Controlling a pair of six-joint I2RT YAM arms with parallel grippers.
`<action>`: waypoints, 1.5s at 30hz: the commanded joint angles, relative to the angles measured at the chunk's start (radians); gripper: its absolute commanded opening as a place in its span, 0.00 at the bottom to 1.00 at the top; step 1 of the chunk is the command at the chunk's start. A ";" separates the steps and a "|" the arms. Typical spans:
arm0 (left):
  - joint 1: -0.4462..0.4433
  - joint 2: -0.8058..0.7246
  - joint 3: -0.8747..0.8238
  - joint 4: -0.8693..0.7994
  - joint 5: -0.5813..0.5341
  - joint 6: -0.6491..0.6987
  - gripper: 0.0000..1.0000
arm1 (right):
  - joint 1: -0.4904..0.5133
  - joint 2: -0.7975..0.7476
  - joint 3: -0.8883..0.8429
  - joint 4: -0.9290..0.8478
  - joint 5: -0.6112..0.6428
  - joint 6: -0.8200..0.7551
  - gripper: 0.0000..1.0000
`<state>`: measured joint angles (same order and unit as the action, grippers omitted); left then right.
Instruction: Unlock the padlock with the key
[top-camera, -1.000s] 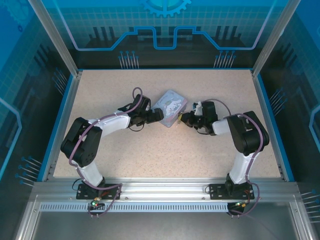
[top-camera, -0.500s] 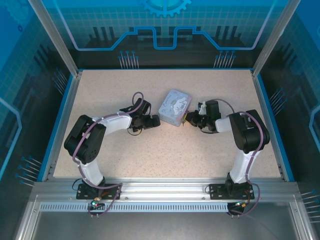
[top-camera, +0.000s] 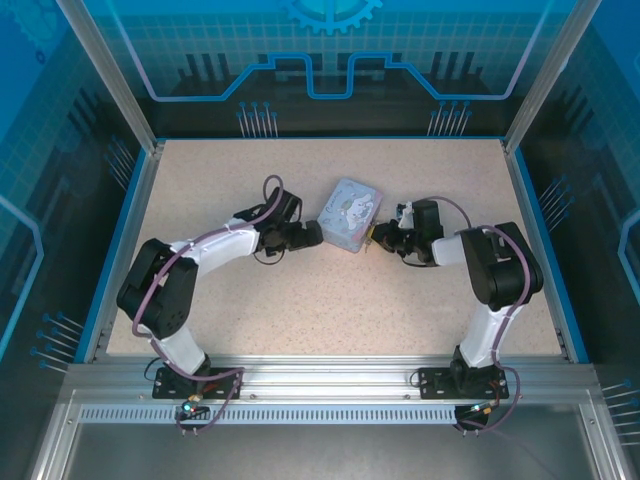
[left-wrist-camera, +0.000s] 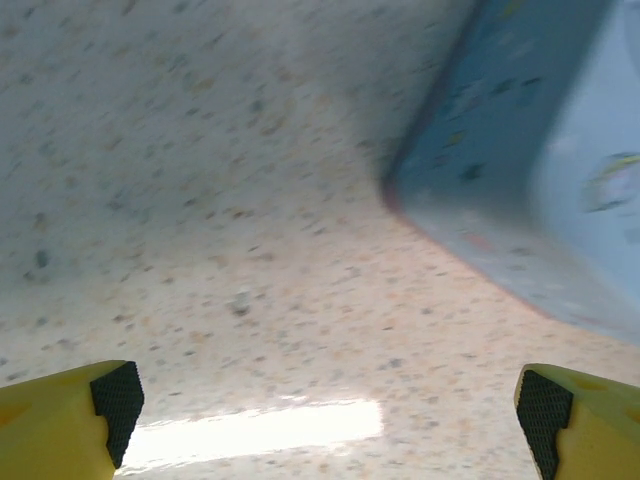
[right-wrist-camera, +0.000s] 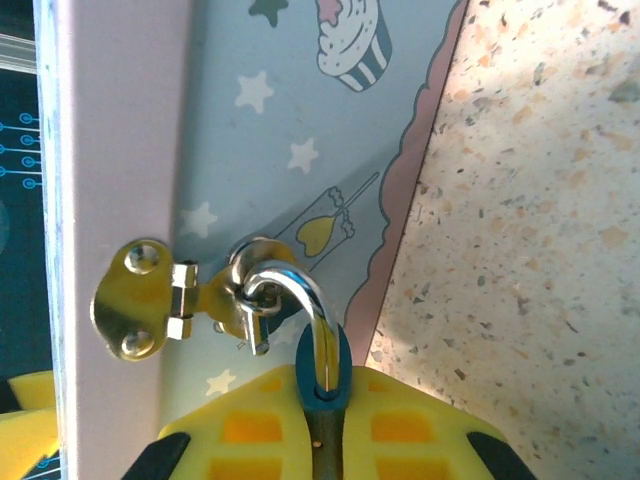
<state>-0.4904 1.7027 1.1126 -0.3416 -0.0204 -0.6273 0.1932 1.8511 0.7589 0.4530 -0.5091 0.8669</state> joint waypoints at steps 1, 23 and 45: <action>-0.036 0.015 0.113 -0.062 -0.021 0.033 0.98 | -0.001 -0.037 -0.019 -0.002 -0.009 -0.009 0.00; -0.138 0.269 0.357 -0.241 -0.280 0.182 0.99 | -0.007 -0.022 -0.041 0.028 -0.009 -0.010 0.00; -0.138 0.302 0.343 -0.238 -0.263 0.186 0.98 | -0.106 -0.026 0.033 -0.014 -0.078 -0.047 0.00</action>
<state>-0.6247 1.9518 1.4639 -0.4923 -0.2584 -0.4679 0.1081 1.8431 0.7803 0.4461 -0.5594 0.8436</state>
